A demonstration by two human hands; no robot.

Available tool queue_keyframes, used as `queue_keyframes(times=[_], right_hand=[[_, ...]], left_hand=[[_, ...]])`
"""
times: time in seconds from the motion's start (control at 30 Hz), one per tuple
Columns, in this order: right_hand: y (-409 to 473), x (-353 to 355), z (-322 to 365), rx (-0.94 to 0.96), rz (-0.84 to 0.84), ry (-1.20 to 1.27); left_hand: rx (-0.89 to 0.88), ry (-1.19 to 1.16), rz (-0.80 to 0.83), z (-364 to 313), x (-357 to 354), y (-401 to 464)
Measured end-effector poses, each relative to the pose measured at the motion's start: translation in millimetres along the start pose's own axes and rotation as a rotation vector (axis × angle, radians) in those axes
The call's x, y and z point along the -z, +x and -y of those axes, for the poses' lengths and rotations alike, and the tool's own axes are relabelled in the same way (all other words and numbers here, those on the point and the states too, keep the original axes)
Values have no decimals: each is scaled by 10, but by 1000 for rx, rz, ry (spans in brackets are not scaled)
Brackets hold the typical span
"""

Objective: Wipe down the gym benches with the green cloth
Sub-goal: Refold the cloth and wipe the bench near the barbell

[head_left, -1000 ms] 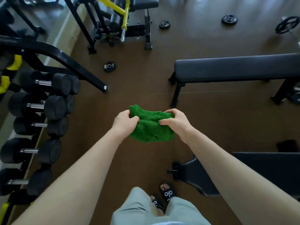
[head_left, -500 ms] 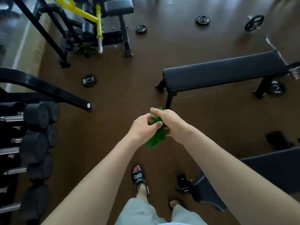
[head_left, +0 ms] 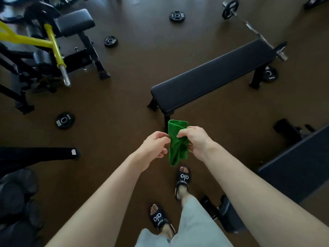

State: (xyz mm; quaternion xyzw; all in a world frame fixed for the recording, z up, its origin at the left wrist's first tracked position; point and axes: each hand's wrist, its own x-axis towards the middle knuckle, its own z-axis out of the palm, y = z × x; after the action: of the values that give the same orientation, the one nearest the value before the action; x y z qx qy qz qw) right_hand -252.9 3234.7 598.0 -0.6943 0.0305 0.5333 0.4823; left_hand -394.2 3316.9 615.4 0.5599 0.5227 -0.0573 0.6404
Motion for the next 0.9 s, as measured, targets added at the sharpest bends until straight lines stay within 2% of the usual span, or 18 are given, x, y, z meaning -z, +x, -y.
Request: queue_keyframes(times=[0.13, 0.2, 0.33, 0.4, 0.57, 0.63, 0.73, 0.8, 0.9], right_hand=[[371, 127, 349, -170, 129, 261], [595, 182, 507, -227, 214, 318], [962, 332, 794, -277, 279, 330], [1166, 380, 899, -280, 247, 261], [1757, 342, 1025, -204, 12, 100], [2020, 311, 1072, -132, -106, 83], [2431, 188, 1211, 60, -223, -155], [2701, 43, 1346, 259, -253, -368], [3194, -210, 1527, 673, -352, -785]], left_hand=[[125, -92, -19, -418, -48, 513], [152, -128, -3, -624, -87, 775], [137, 40, 28, -935, -188, 1229], [120, 117, 54, -1041, -207, 1463], [154, 117, 68, -1250, -193, 2020], [149, 143, 22, -1279, -99, 2286], [137, 161, -22, -1316, 167, 2682], [119, 156, -67, -1335, 370, 2969], [75, 139, -141, -1372, 651, 3385]])
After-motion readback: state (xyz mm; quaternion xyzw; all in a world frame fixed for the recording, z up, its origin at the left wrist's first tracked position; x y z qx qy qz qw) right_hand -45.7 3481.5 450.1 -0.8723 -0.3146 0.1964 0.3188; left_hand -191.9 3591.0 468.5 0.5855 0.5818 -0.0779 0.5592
